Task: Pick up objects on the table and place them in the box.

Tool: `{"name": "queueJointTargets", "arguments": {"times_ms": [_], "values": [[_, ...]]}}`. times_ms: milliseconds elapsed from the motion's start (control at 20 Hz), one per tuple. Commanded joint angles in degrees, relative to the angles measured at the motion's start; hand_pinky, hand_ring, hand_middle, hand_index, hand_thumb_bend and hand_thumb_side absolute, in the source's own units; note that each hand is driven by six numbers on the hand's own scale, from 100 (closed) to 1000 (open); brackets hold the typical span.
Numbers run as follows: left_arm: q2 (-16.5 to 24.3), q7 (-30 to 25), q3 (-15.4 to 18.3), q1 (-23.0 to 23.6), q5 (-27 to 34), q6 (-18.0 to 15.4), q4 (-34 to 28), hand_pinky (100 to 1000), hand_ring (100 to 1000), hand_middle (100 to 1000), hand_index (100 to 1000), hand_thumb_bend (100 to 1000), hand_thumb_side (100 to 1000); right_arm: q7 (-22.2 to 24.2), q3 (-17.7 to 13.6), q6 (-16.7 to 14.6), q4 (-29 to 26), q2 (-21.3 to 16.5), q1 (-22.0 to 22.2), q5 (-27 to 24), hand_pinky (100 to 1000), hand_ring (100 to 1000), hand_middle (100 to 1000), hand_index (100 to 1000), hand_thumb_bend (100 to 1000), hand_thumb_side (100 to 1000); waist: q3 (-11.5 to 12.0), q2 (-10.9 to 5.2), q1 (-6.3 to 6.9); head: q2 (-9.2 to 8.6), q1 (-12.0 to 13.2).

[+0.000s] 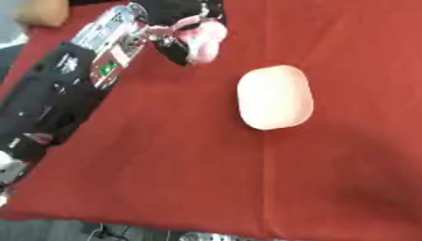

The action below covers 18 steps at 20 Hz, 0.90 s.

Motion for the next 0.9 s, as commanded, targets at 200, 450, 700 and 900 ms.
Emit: {"name": "queueJointTargets", "arguments": {"times_ms": [200, 450, 700, 900], "values": [[-5.2, -2.1, -2.1, -4.8, 0.8, -0.1, -0.6, 100, 155, 150, 313, 159, 100, 0.3, 0.0, 0.0, -1.1, -0.9, -0.9, -0.5, 595, 785, 846, 949, 100, 703, -0.7, -1.21, -0.20, -0.11, -0.2], [-9.4, -2.4, -4.0, -7.1, -0.1, -2.4, 3.2, 100, 159, 153, 320, 127, 100, 0.7, 0.3, -0.2, -1.1, -1.0, -1.6, -1.0, 595, 785, 846, 949, 100, 703, -1.6, -0.92, 0.03, -0.27, -0.3], [-11.4, -2.0, -4.9, -7.9, -1.0, -4.1, 5.9, 100, 153, 151, 318, 117, 100, 1.1, 0.5, -0.1, -1.1, -1.1, -2.1, -1.4, 595, 785, 846, 950, 100, 702, -2.3, -0.56, 0.33, -0.22, -0.3], [-12.2, -1.6, -5.4, -7.6, -1.7, -5.5, 8.1, 100, 153, 149, 319, 124, 100, 1.3, 0.5, -0.2, -1.1, -1.1, -2.4, -1.6, 595, 785, 846, 950, 100, 703, -2.6, -0.31, 0.41, -0.22, -0.3]]}}
